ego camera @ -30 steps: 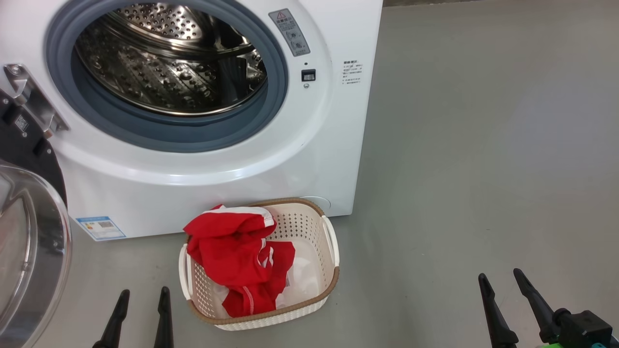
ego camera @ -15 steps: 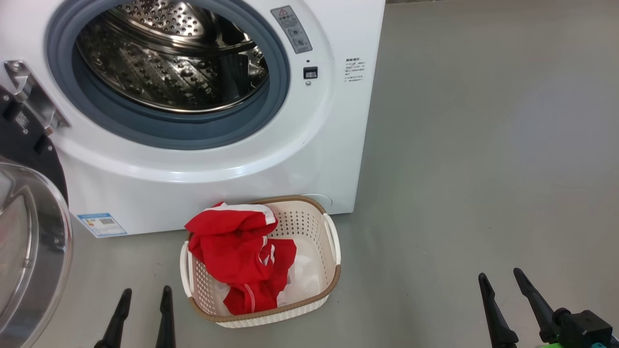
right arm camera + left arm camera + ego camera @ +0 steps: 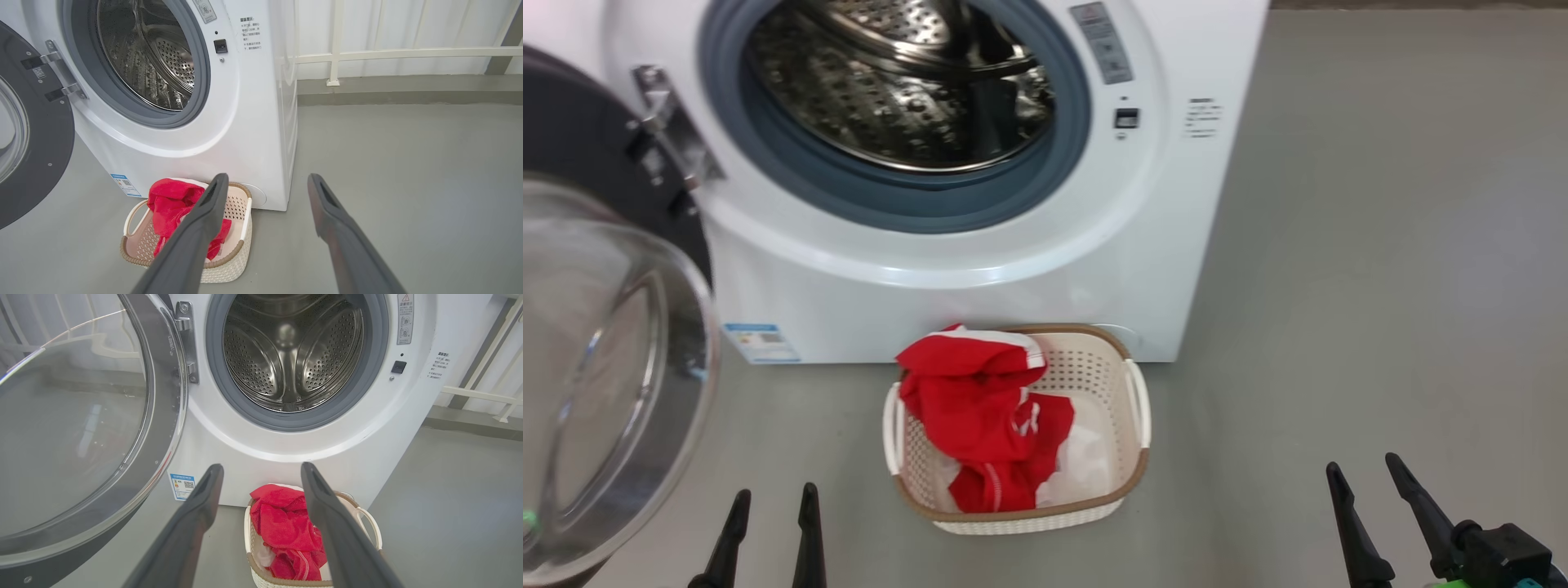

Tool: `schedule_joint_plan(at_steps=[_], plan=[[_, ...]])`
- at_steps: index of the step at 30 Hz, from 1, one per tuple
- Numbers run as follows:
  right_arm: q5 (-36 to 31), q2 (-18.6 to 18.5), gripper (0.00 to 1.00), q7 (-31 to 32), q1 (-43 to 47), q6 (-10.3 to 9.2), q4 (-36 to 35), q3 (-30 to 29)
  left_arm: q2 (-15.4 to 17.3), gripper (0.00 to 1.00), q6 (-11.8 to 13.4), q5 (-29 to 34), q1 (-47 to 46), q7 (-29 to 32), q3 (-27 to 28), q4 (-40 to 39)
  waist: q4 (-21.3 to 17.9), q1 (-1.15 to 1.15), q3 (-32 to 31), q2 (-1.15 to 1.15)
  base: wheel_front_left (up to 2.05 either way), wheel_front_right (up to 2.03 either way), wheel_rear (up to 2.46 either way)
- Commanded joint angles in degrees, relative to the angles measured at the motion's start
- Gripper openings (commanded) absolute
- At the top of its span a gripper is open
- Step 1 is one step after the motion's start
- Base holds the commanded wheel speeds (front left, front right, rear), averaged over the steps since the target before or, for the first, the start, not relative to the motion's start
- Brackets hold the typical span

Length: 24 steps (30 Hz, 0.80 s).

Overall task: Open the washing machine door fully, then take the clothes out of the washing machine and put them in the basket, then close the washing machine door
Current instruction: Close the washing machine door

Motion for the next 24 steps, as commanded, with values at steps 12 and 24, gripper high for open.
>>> schedule_joint_plan(at_steps=[12, 24], plan=[[-0.2, -2.1, 1.00, -0.4, -1.1, 0.42, -1.1, 2.9, 0.6, 1.00, 2.4, -2.1, 0.2, -0.3, 0.1, -1.1, 13.0, 0.00, -2.0, 0.00, 0.00, 0.00, 0.00], [-0.3, -2.0, 1.00, -0.4, -0.5, 0.42, -1.0, 4.1, 0.6, 1.00, 4.0, -3.3, 1.6, -0.3, -1.8, -1.0, 21.5, 0.00, -3.1, 0.00, 0.00, 0.00, 0.00]])
